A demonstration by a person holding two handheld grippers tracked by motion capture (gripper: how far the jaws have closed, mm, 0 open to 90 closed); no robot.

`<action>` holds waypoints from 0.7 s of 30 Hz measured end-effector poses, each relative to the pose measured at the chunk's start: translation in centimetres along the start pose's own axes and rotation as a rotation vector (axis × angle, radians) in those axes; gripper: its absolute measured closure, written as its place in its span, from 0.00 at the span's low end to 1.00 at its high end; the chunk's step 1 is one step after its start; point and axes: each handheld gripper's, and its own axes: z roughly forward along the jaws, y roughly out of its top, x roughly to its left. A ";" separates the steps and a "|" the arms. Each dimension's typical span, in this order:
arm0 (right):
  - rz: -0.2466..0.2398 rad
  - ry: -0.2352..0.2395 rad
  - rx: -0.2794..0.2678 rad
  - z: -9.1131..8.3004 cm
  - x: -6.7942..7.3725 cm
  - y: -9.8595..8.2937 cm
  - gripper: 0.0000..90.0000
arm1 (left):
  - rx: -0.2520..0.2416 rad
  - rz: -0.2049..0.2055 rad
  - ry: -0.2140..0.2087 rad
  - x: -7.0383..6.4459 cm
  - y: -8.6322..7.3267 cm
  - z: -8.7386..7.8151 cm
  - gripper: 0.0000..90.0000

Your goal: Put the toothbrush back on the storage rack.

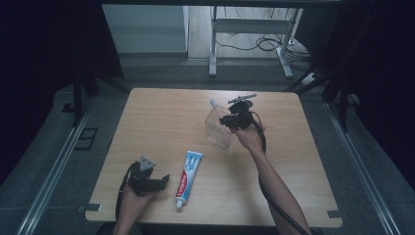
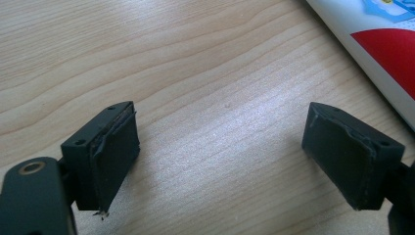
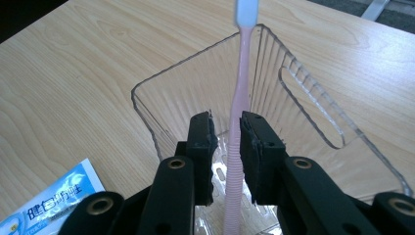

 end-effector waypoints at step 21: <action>-0.064 0.071 -0.022 -2.7 0.8 -0.3 0.52 | 0.000 -0.001 -0.001 0.0 0.0 0.0 0.15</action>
